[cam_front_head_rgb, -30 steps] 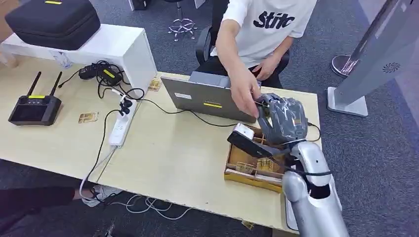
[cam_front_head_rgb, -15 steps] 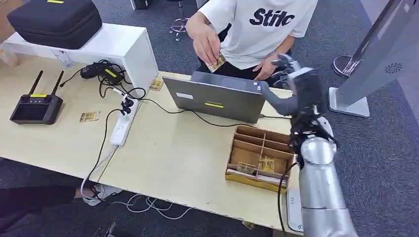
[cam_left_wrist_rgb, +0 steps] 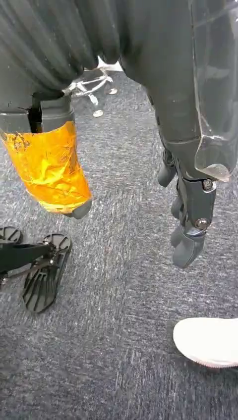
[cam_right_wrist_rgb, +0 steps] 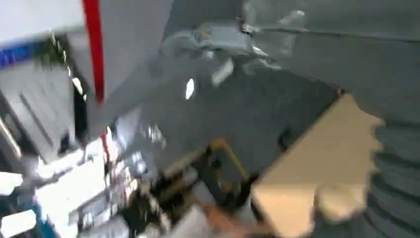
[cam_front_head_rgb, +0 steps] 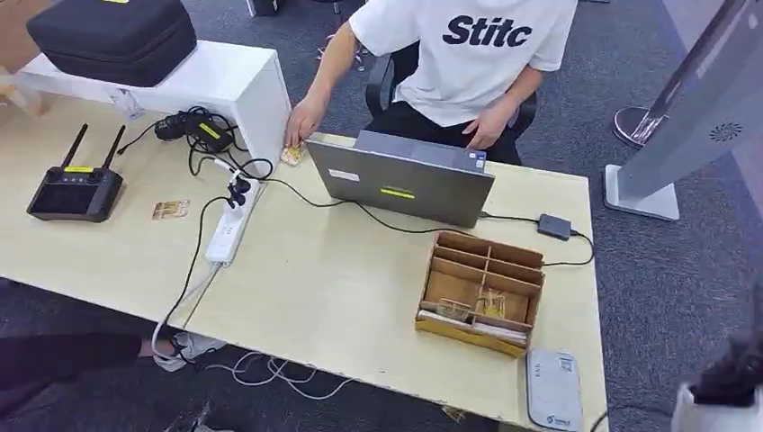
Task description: Pass the card to the sensor for recognition and then transmit it.
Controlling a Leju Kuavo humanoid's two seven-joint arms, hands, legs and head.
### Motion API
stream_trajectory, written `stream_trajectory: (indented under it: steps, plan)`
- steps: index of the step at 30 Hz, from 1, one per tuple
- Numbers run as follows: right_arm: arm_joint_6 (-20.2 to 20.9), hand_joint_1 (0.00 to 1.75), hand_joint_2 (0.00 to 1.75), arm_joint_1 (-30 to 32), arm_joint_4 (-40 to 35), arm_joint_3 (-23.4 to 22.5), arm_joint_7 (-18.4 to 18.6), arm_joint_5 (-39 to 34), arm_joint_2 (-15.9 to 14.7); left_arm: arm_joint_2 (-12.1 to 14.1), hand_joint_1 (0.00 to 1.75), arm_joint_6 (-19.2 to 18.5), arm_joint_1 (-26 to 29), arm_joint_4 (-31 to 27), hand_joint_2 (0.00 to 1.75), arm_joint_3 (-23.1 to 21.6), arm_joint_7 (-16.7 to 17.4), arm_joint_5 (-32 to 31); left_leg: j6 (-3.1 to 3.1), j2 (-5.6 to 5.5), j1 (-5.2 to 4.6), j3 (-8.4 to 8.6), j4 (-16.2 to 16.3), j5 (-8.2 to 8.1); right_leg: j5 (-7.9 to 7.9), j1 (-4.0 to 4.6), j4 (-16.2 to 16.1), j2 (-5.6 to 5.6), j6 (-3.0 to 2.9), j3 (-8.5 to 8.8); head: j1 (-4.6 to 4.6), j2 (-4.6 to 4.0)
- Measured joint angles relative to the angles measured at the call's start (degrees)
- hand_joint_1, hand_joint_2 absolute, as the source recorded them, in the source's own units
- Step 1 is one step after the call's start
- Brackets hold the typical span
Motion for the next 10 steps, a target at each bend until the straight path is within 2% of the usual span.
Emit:
stream_trajectory:
  steps: [2,3,6,10]
  plan:
    - [2.48,0.00,1.75,4.65,7.46,-3.33,-2.65,-0.22,-2.95,0.04,0.00,-0.11,0.67,0.00,1.75,0.35,-0.17,0.11,0.09,0.16,-0.06,-0.10,-0.02,-0.15,0.00,-0.01,0.01,0.15,-0.01,-0.13,0.09,0.00]
    - [2.77,0.00,1.75,6.39,10.89,-4.60,-2.69,-0.22,-3.86,0.07,0.00,-0.13,0.78,0.00,1.75,0.52,-0.22,0.17,0.13,0.52,-0.07,-0.08,-0.02,-0.23,0.01,-0.03,0.01,0.46,-0.02,-0.28,0.11,0.00]
    - [2.66,0.00,1.75,11.49,18.53,-8.28,2.55,-2.43,-5.28,-0.06,0.00,-0.24,0.40,0.00,1.75,1.25,-0.70,0.90,0.12,0.73,0.00,0.07,-0.04,-0.35,-0.16,-0.03,0.00,0.66,-0.08,-0.27,0.09,0.00]
    - [-2.64,0.00,1.75,18.27,26.85,-12.10,7.03,-3.15,-3.88,-0.44,0.00,-0.39,0.75,0.00,1.75,2.25,-1.16,1.35,0.03,0.77,0.08,0.08,-0.13,-0.40,-0.26,0.03,0.05,0.69,-0.17,-0.22,0.11,0.00]
